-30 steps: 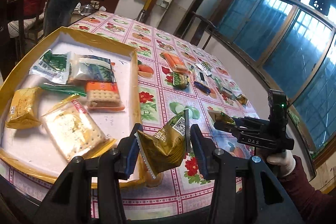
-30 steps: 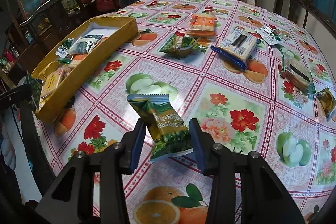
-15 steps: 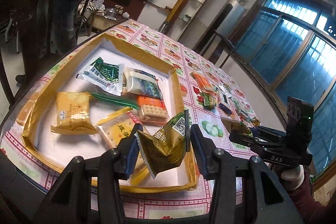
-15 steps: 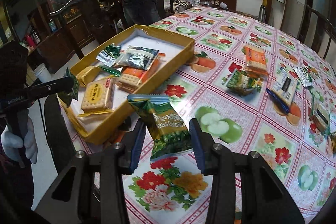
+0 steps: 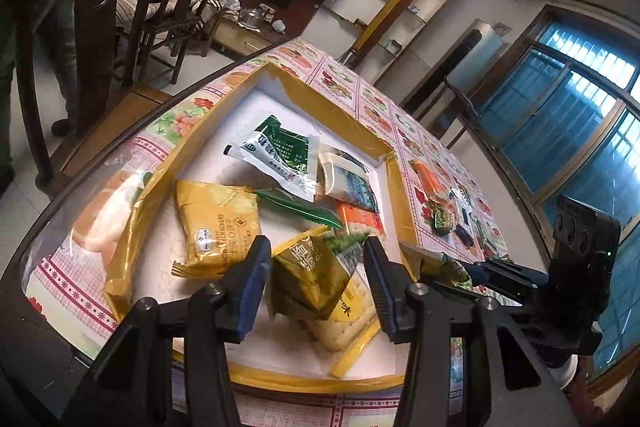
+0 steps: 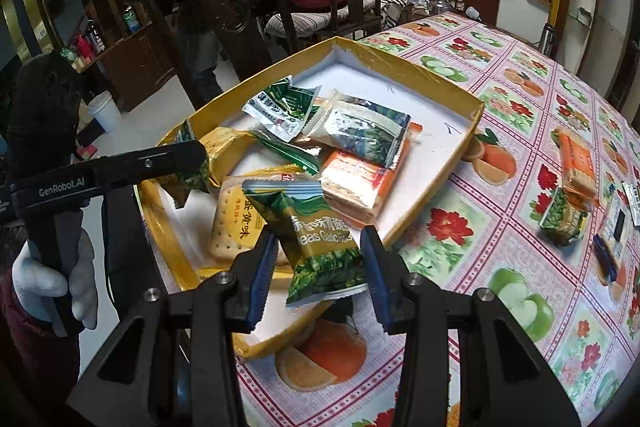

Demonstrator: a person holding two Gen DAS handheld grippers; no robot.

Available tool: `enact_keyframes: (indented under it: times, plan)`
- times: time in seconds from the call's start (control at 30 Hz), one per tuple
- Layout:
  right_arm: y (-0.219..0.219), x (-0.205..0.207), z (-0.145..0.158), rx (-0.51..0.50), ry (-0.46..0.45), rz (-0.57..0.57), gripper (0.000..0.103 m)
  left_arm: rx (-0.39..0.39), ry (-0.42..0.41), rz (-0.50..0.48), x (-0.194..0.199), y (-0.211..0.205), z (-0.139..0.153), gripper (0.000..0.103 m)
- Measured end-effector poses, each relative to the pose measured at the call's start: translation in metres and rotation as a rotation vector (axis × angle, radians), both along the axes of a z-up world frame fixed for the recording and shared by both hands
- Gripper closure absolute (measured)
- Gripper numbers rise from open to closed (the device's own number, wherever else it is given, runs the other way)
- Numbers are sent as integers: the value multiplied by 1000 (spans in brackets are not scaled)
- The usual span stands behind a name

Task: Organize snacks
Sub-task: 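Carry gold pouch and green bag over the box with both tools, then open both tools to drop the two packs into the box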

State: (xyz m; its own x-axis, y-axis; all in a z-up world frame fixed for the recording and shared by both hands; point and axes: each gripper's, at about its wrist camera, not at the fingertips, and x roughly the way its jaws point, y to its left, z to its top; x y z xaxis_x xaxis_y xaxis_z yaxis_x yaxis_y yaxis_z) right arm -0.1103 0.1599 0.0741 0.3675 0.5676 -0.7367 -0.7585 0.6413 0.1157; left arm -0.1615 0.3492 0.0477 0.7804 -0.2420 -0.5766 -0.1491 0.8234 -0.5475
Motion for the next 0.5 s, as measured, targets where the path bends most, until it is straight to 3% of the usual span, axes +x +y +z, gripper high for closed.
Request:
enact_keyframes:
  times: [0.17, 0.5]
  plan:
    - [24, 7, -11, -23, 14, 3, 59, -26, -30, 17, -8, 6, 3, 36]
    - [38, 26, -25, 38, 97, -52, 57, -38, -72, 21, -30, -2, 14, 30]
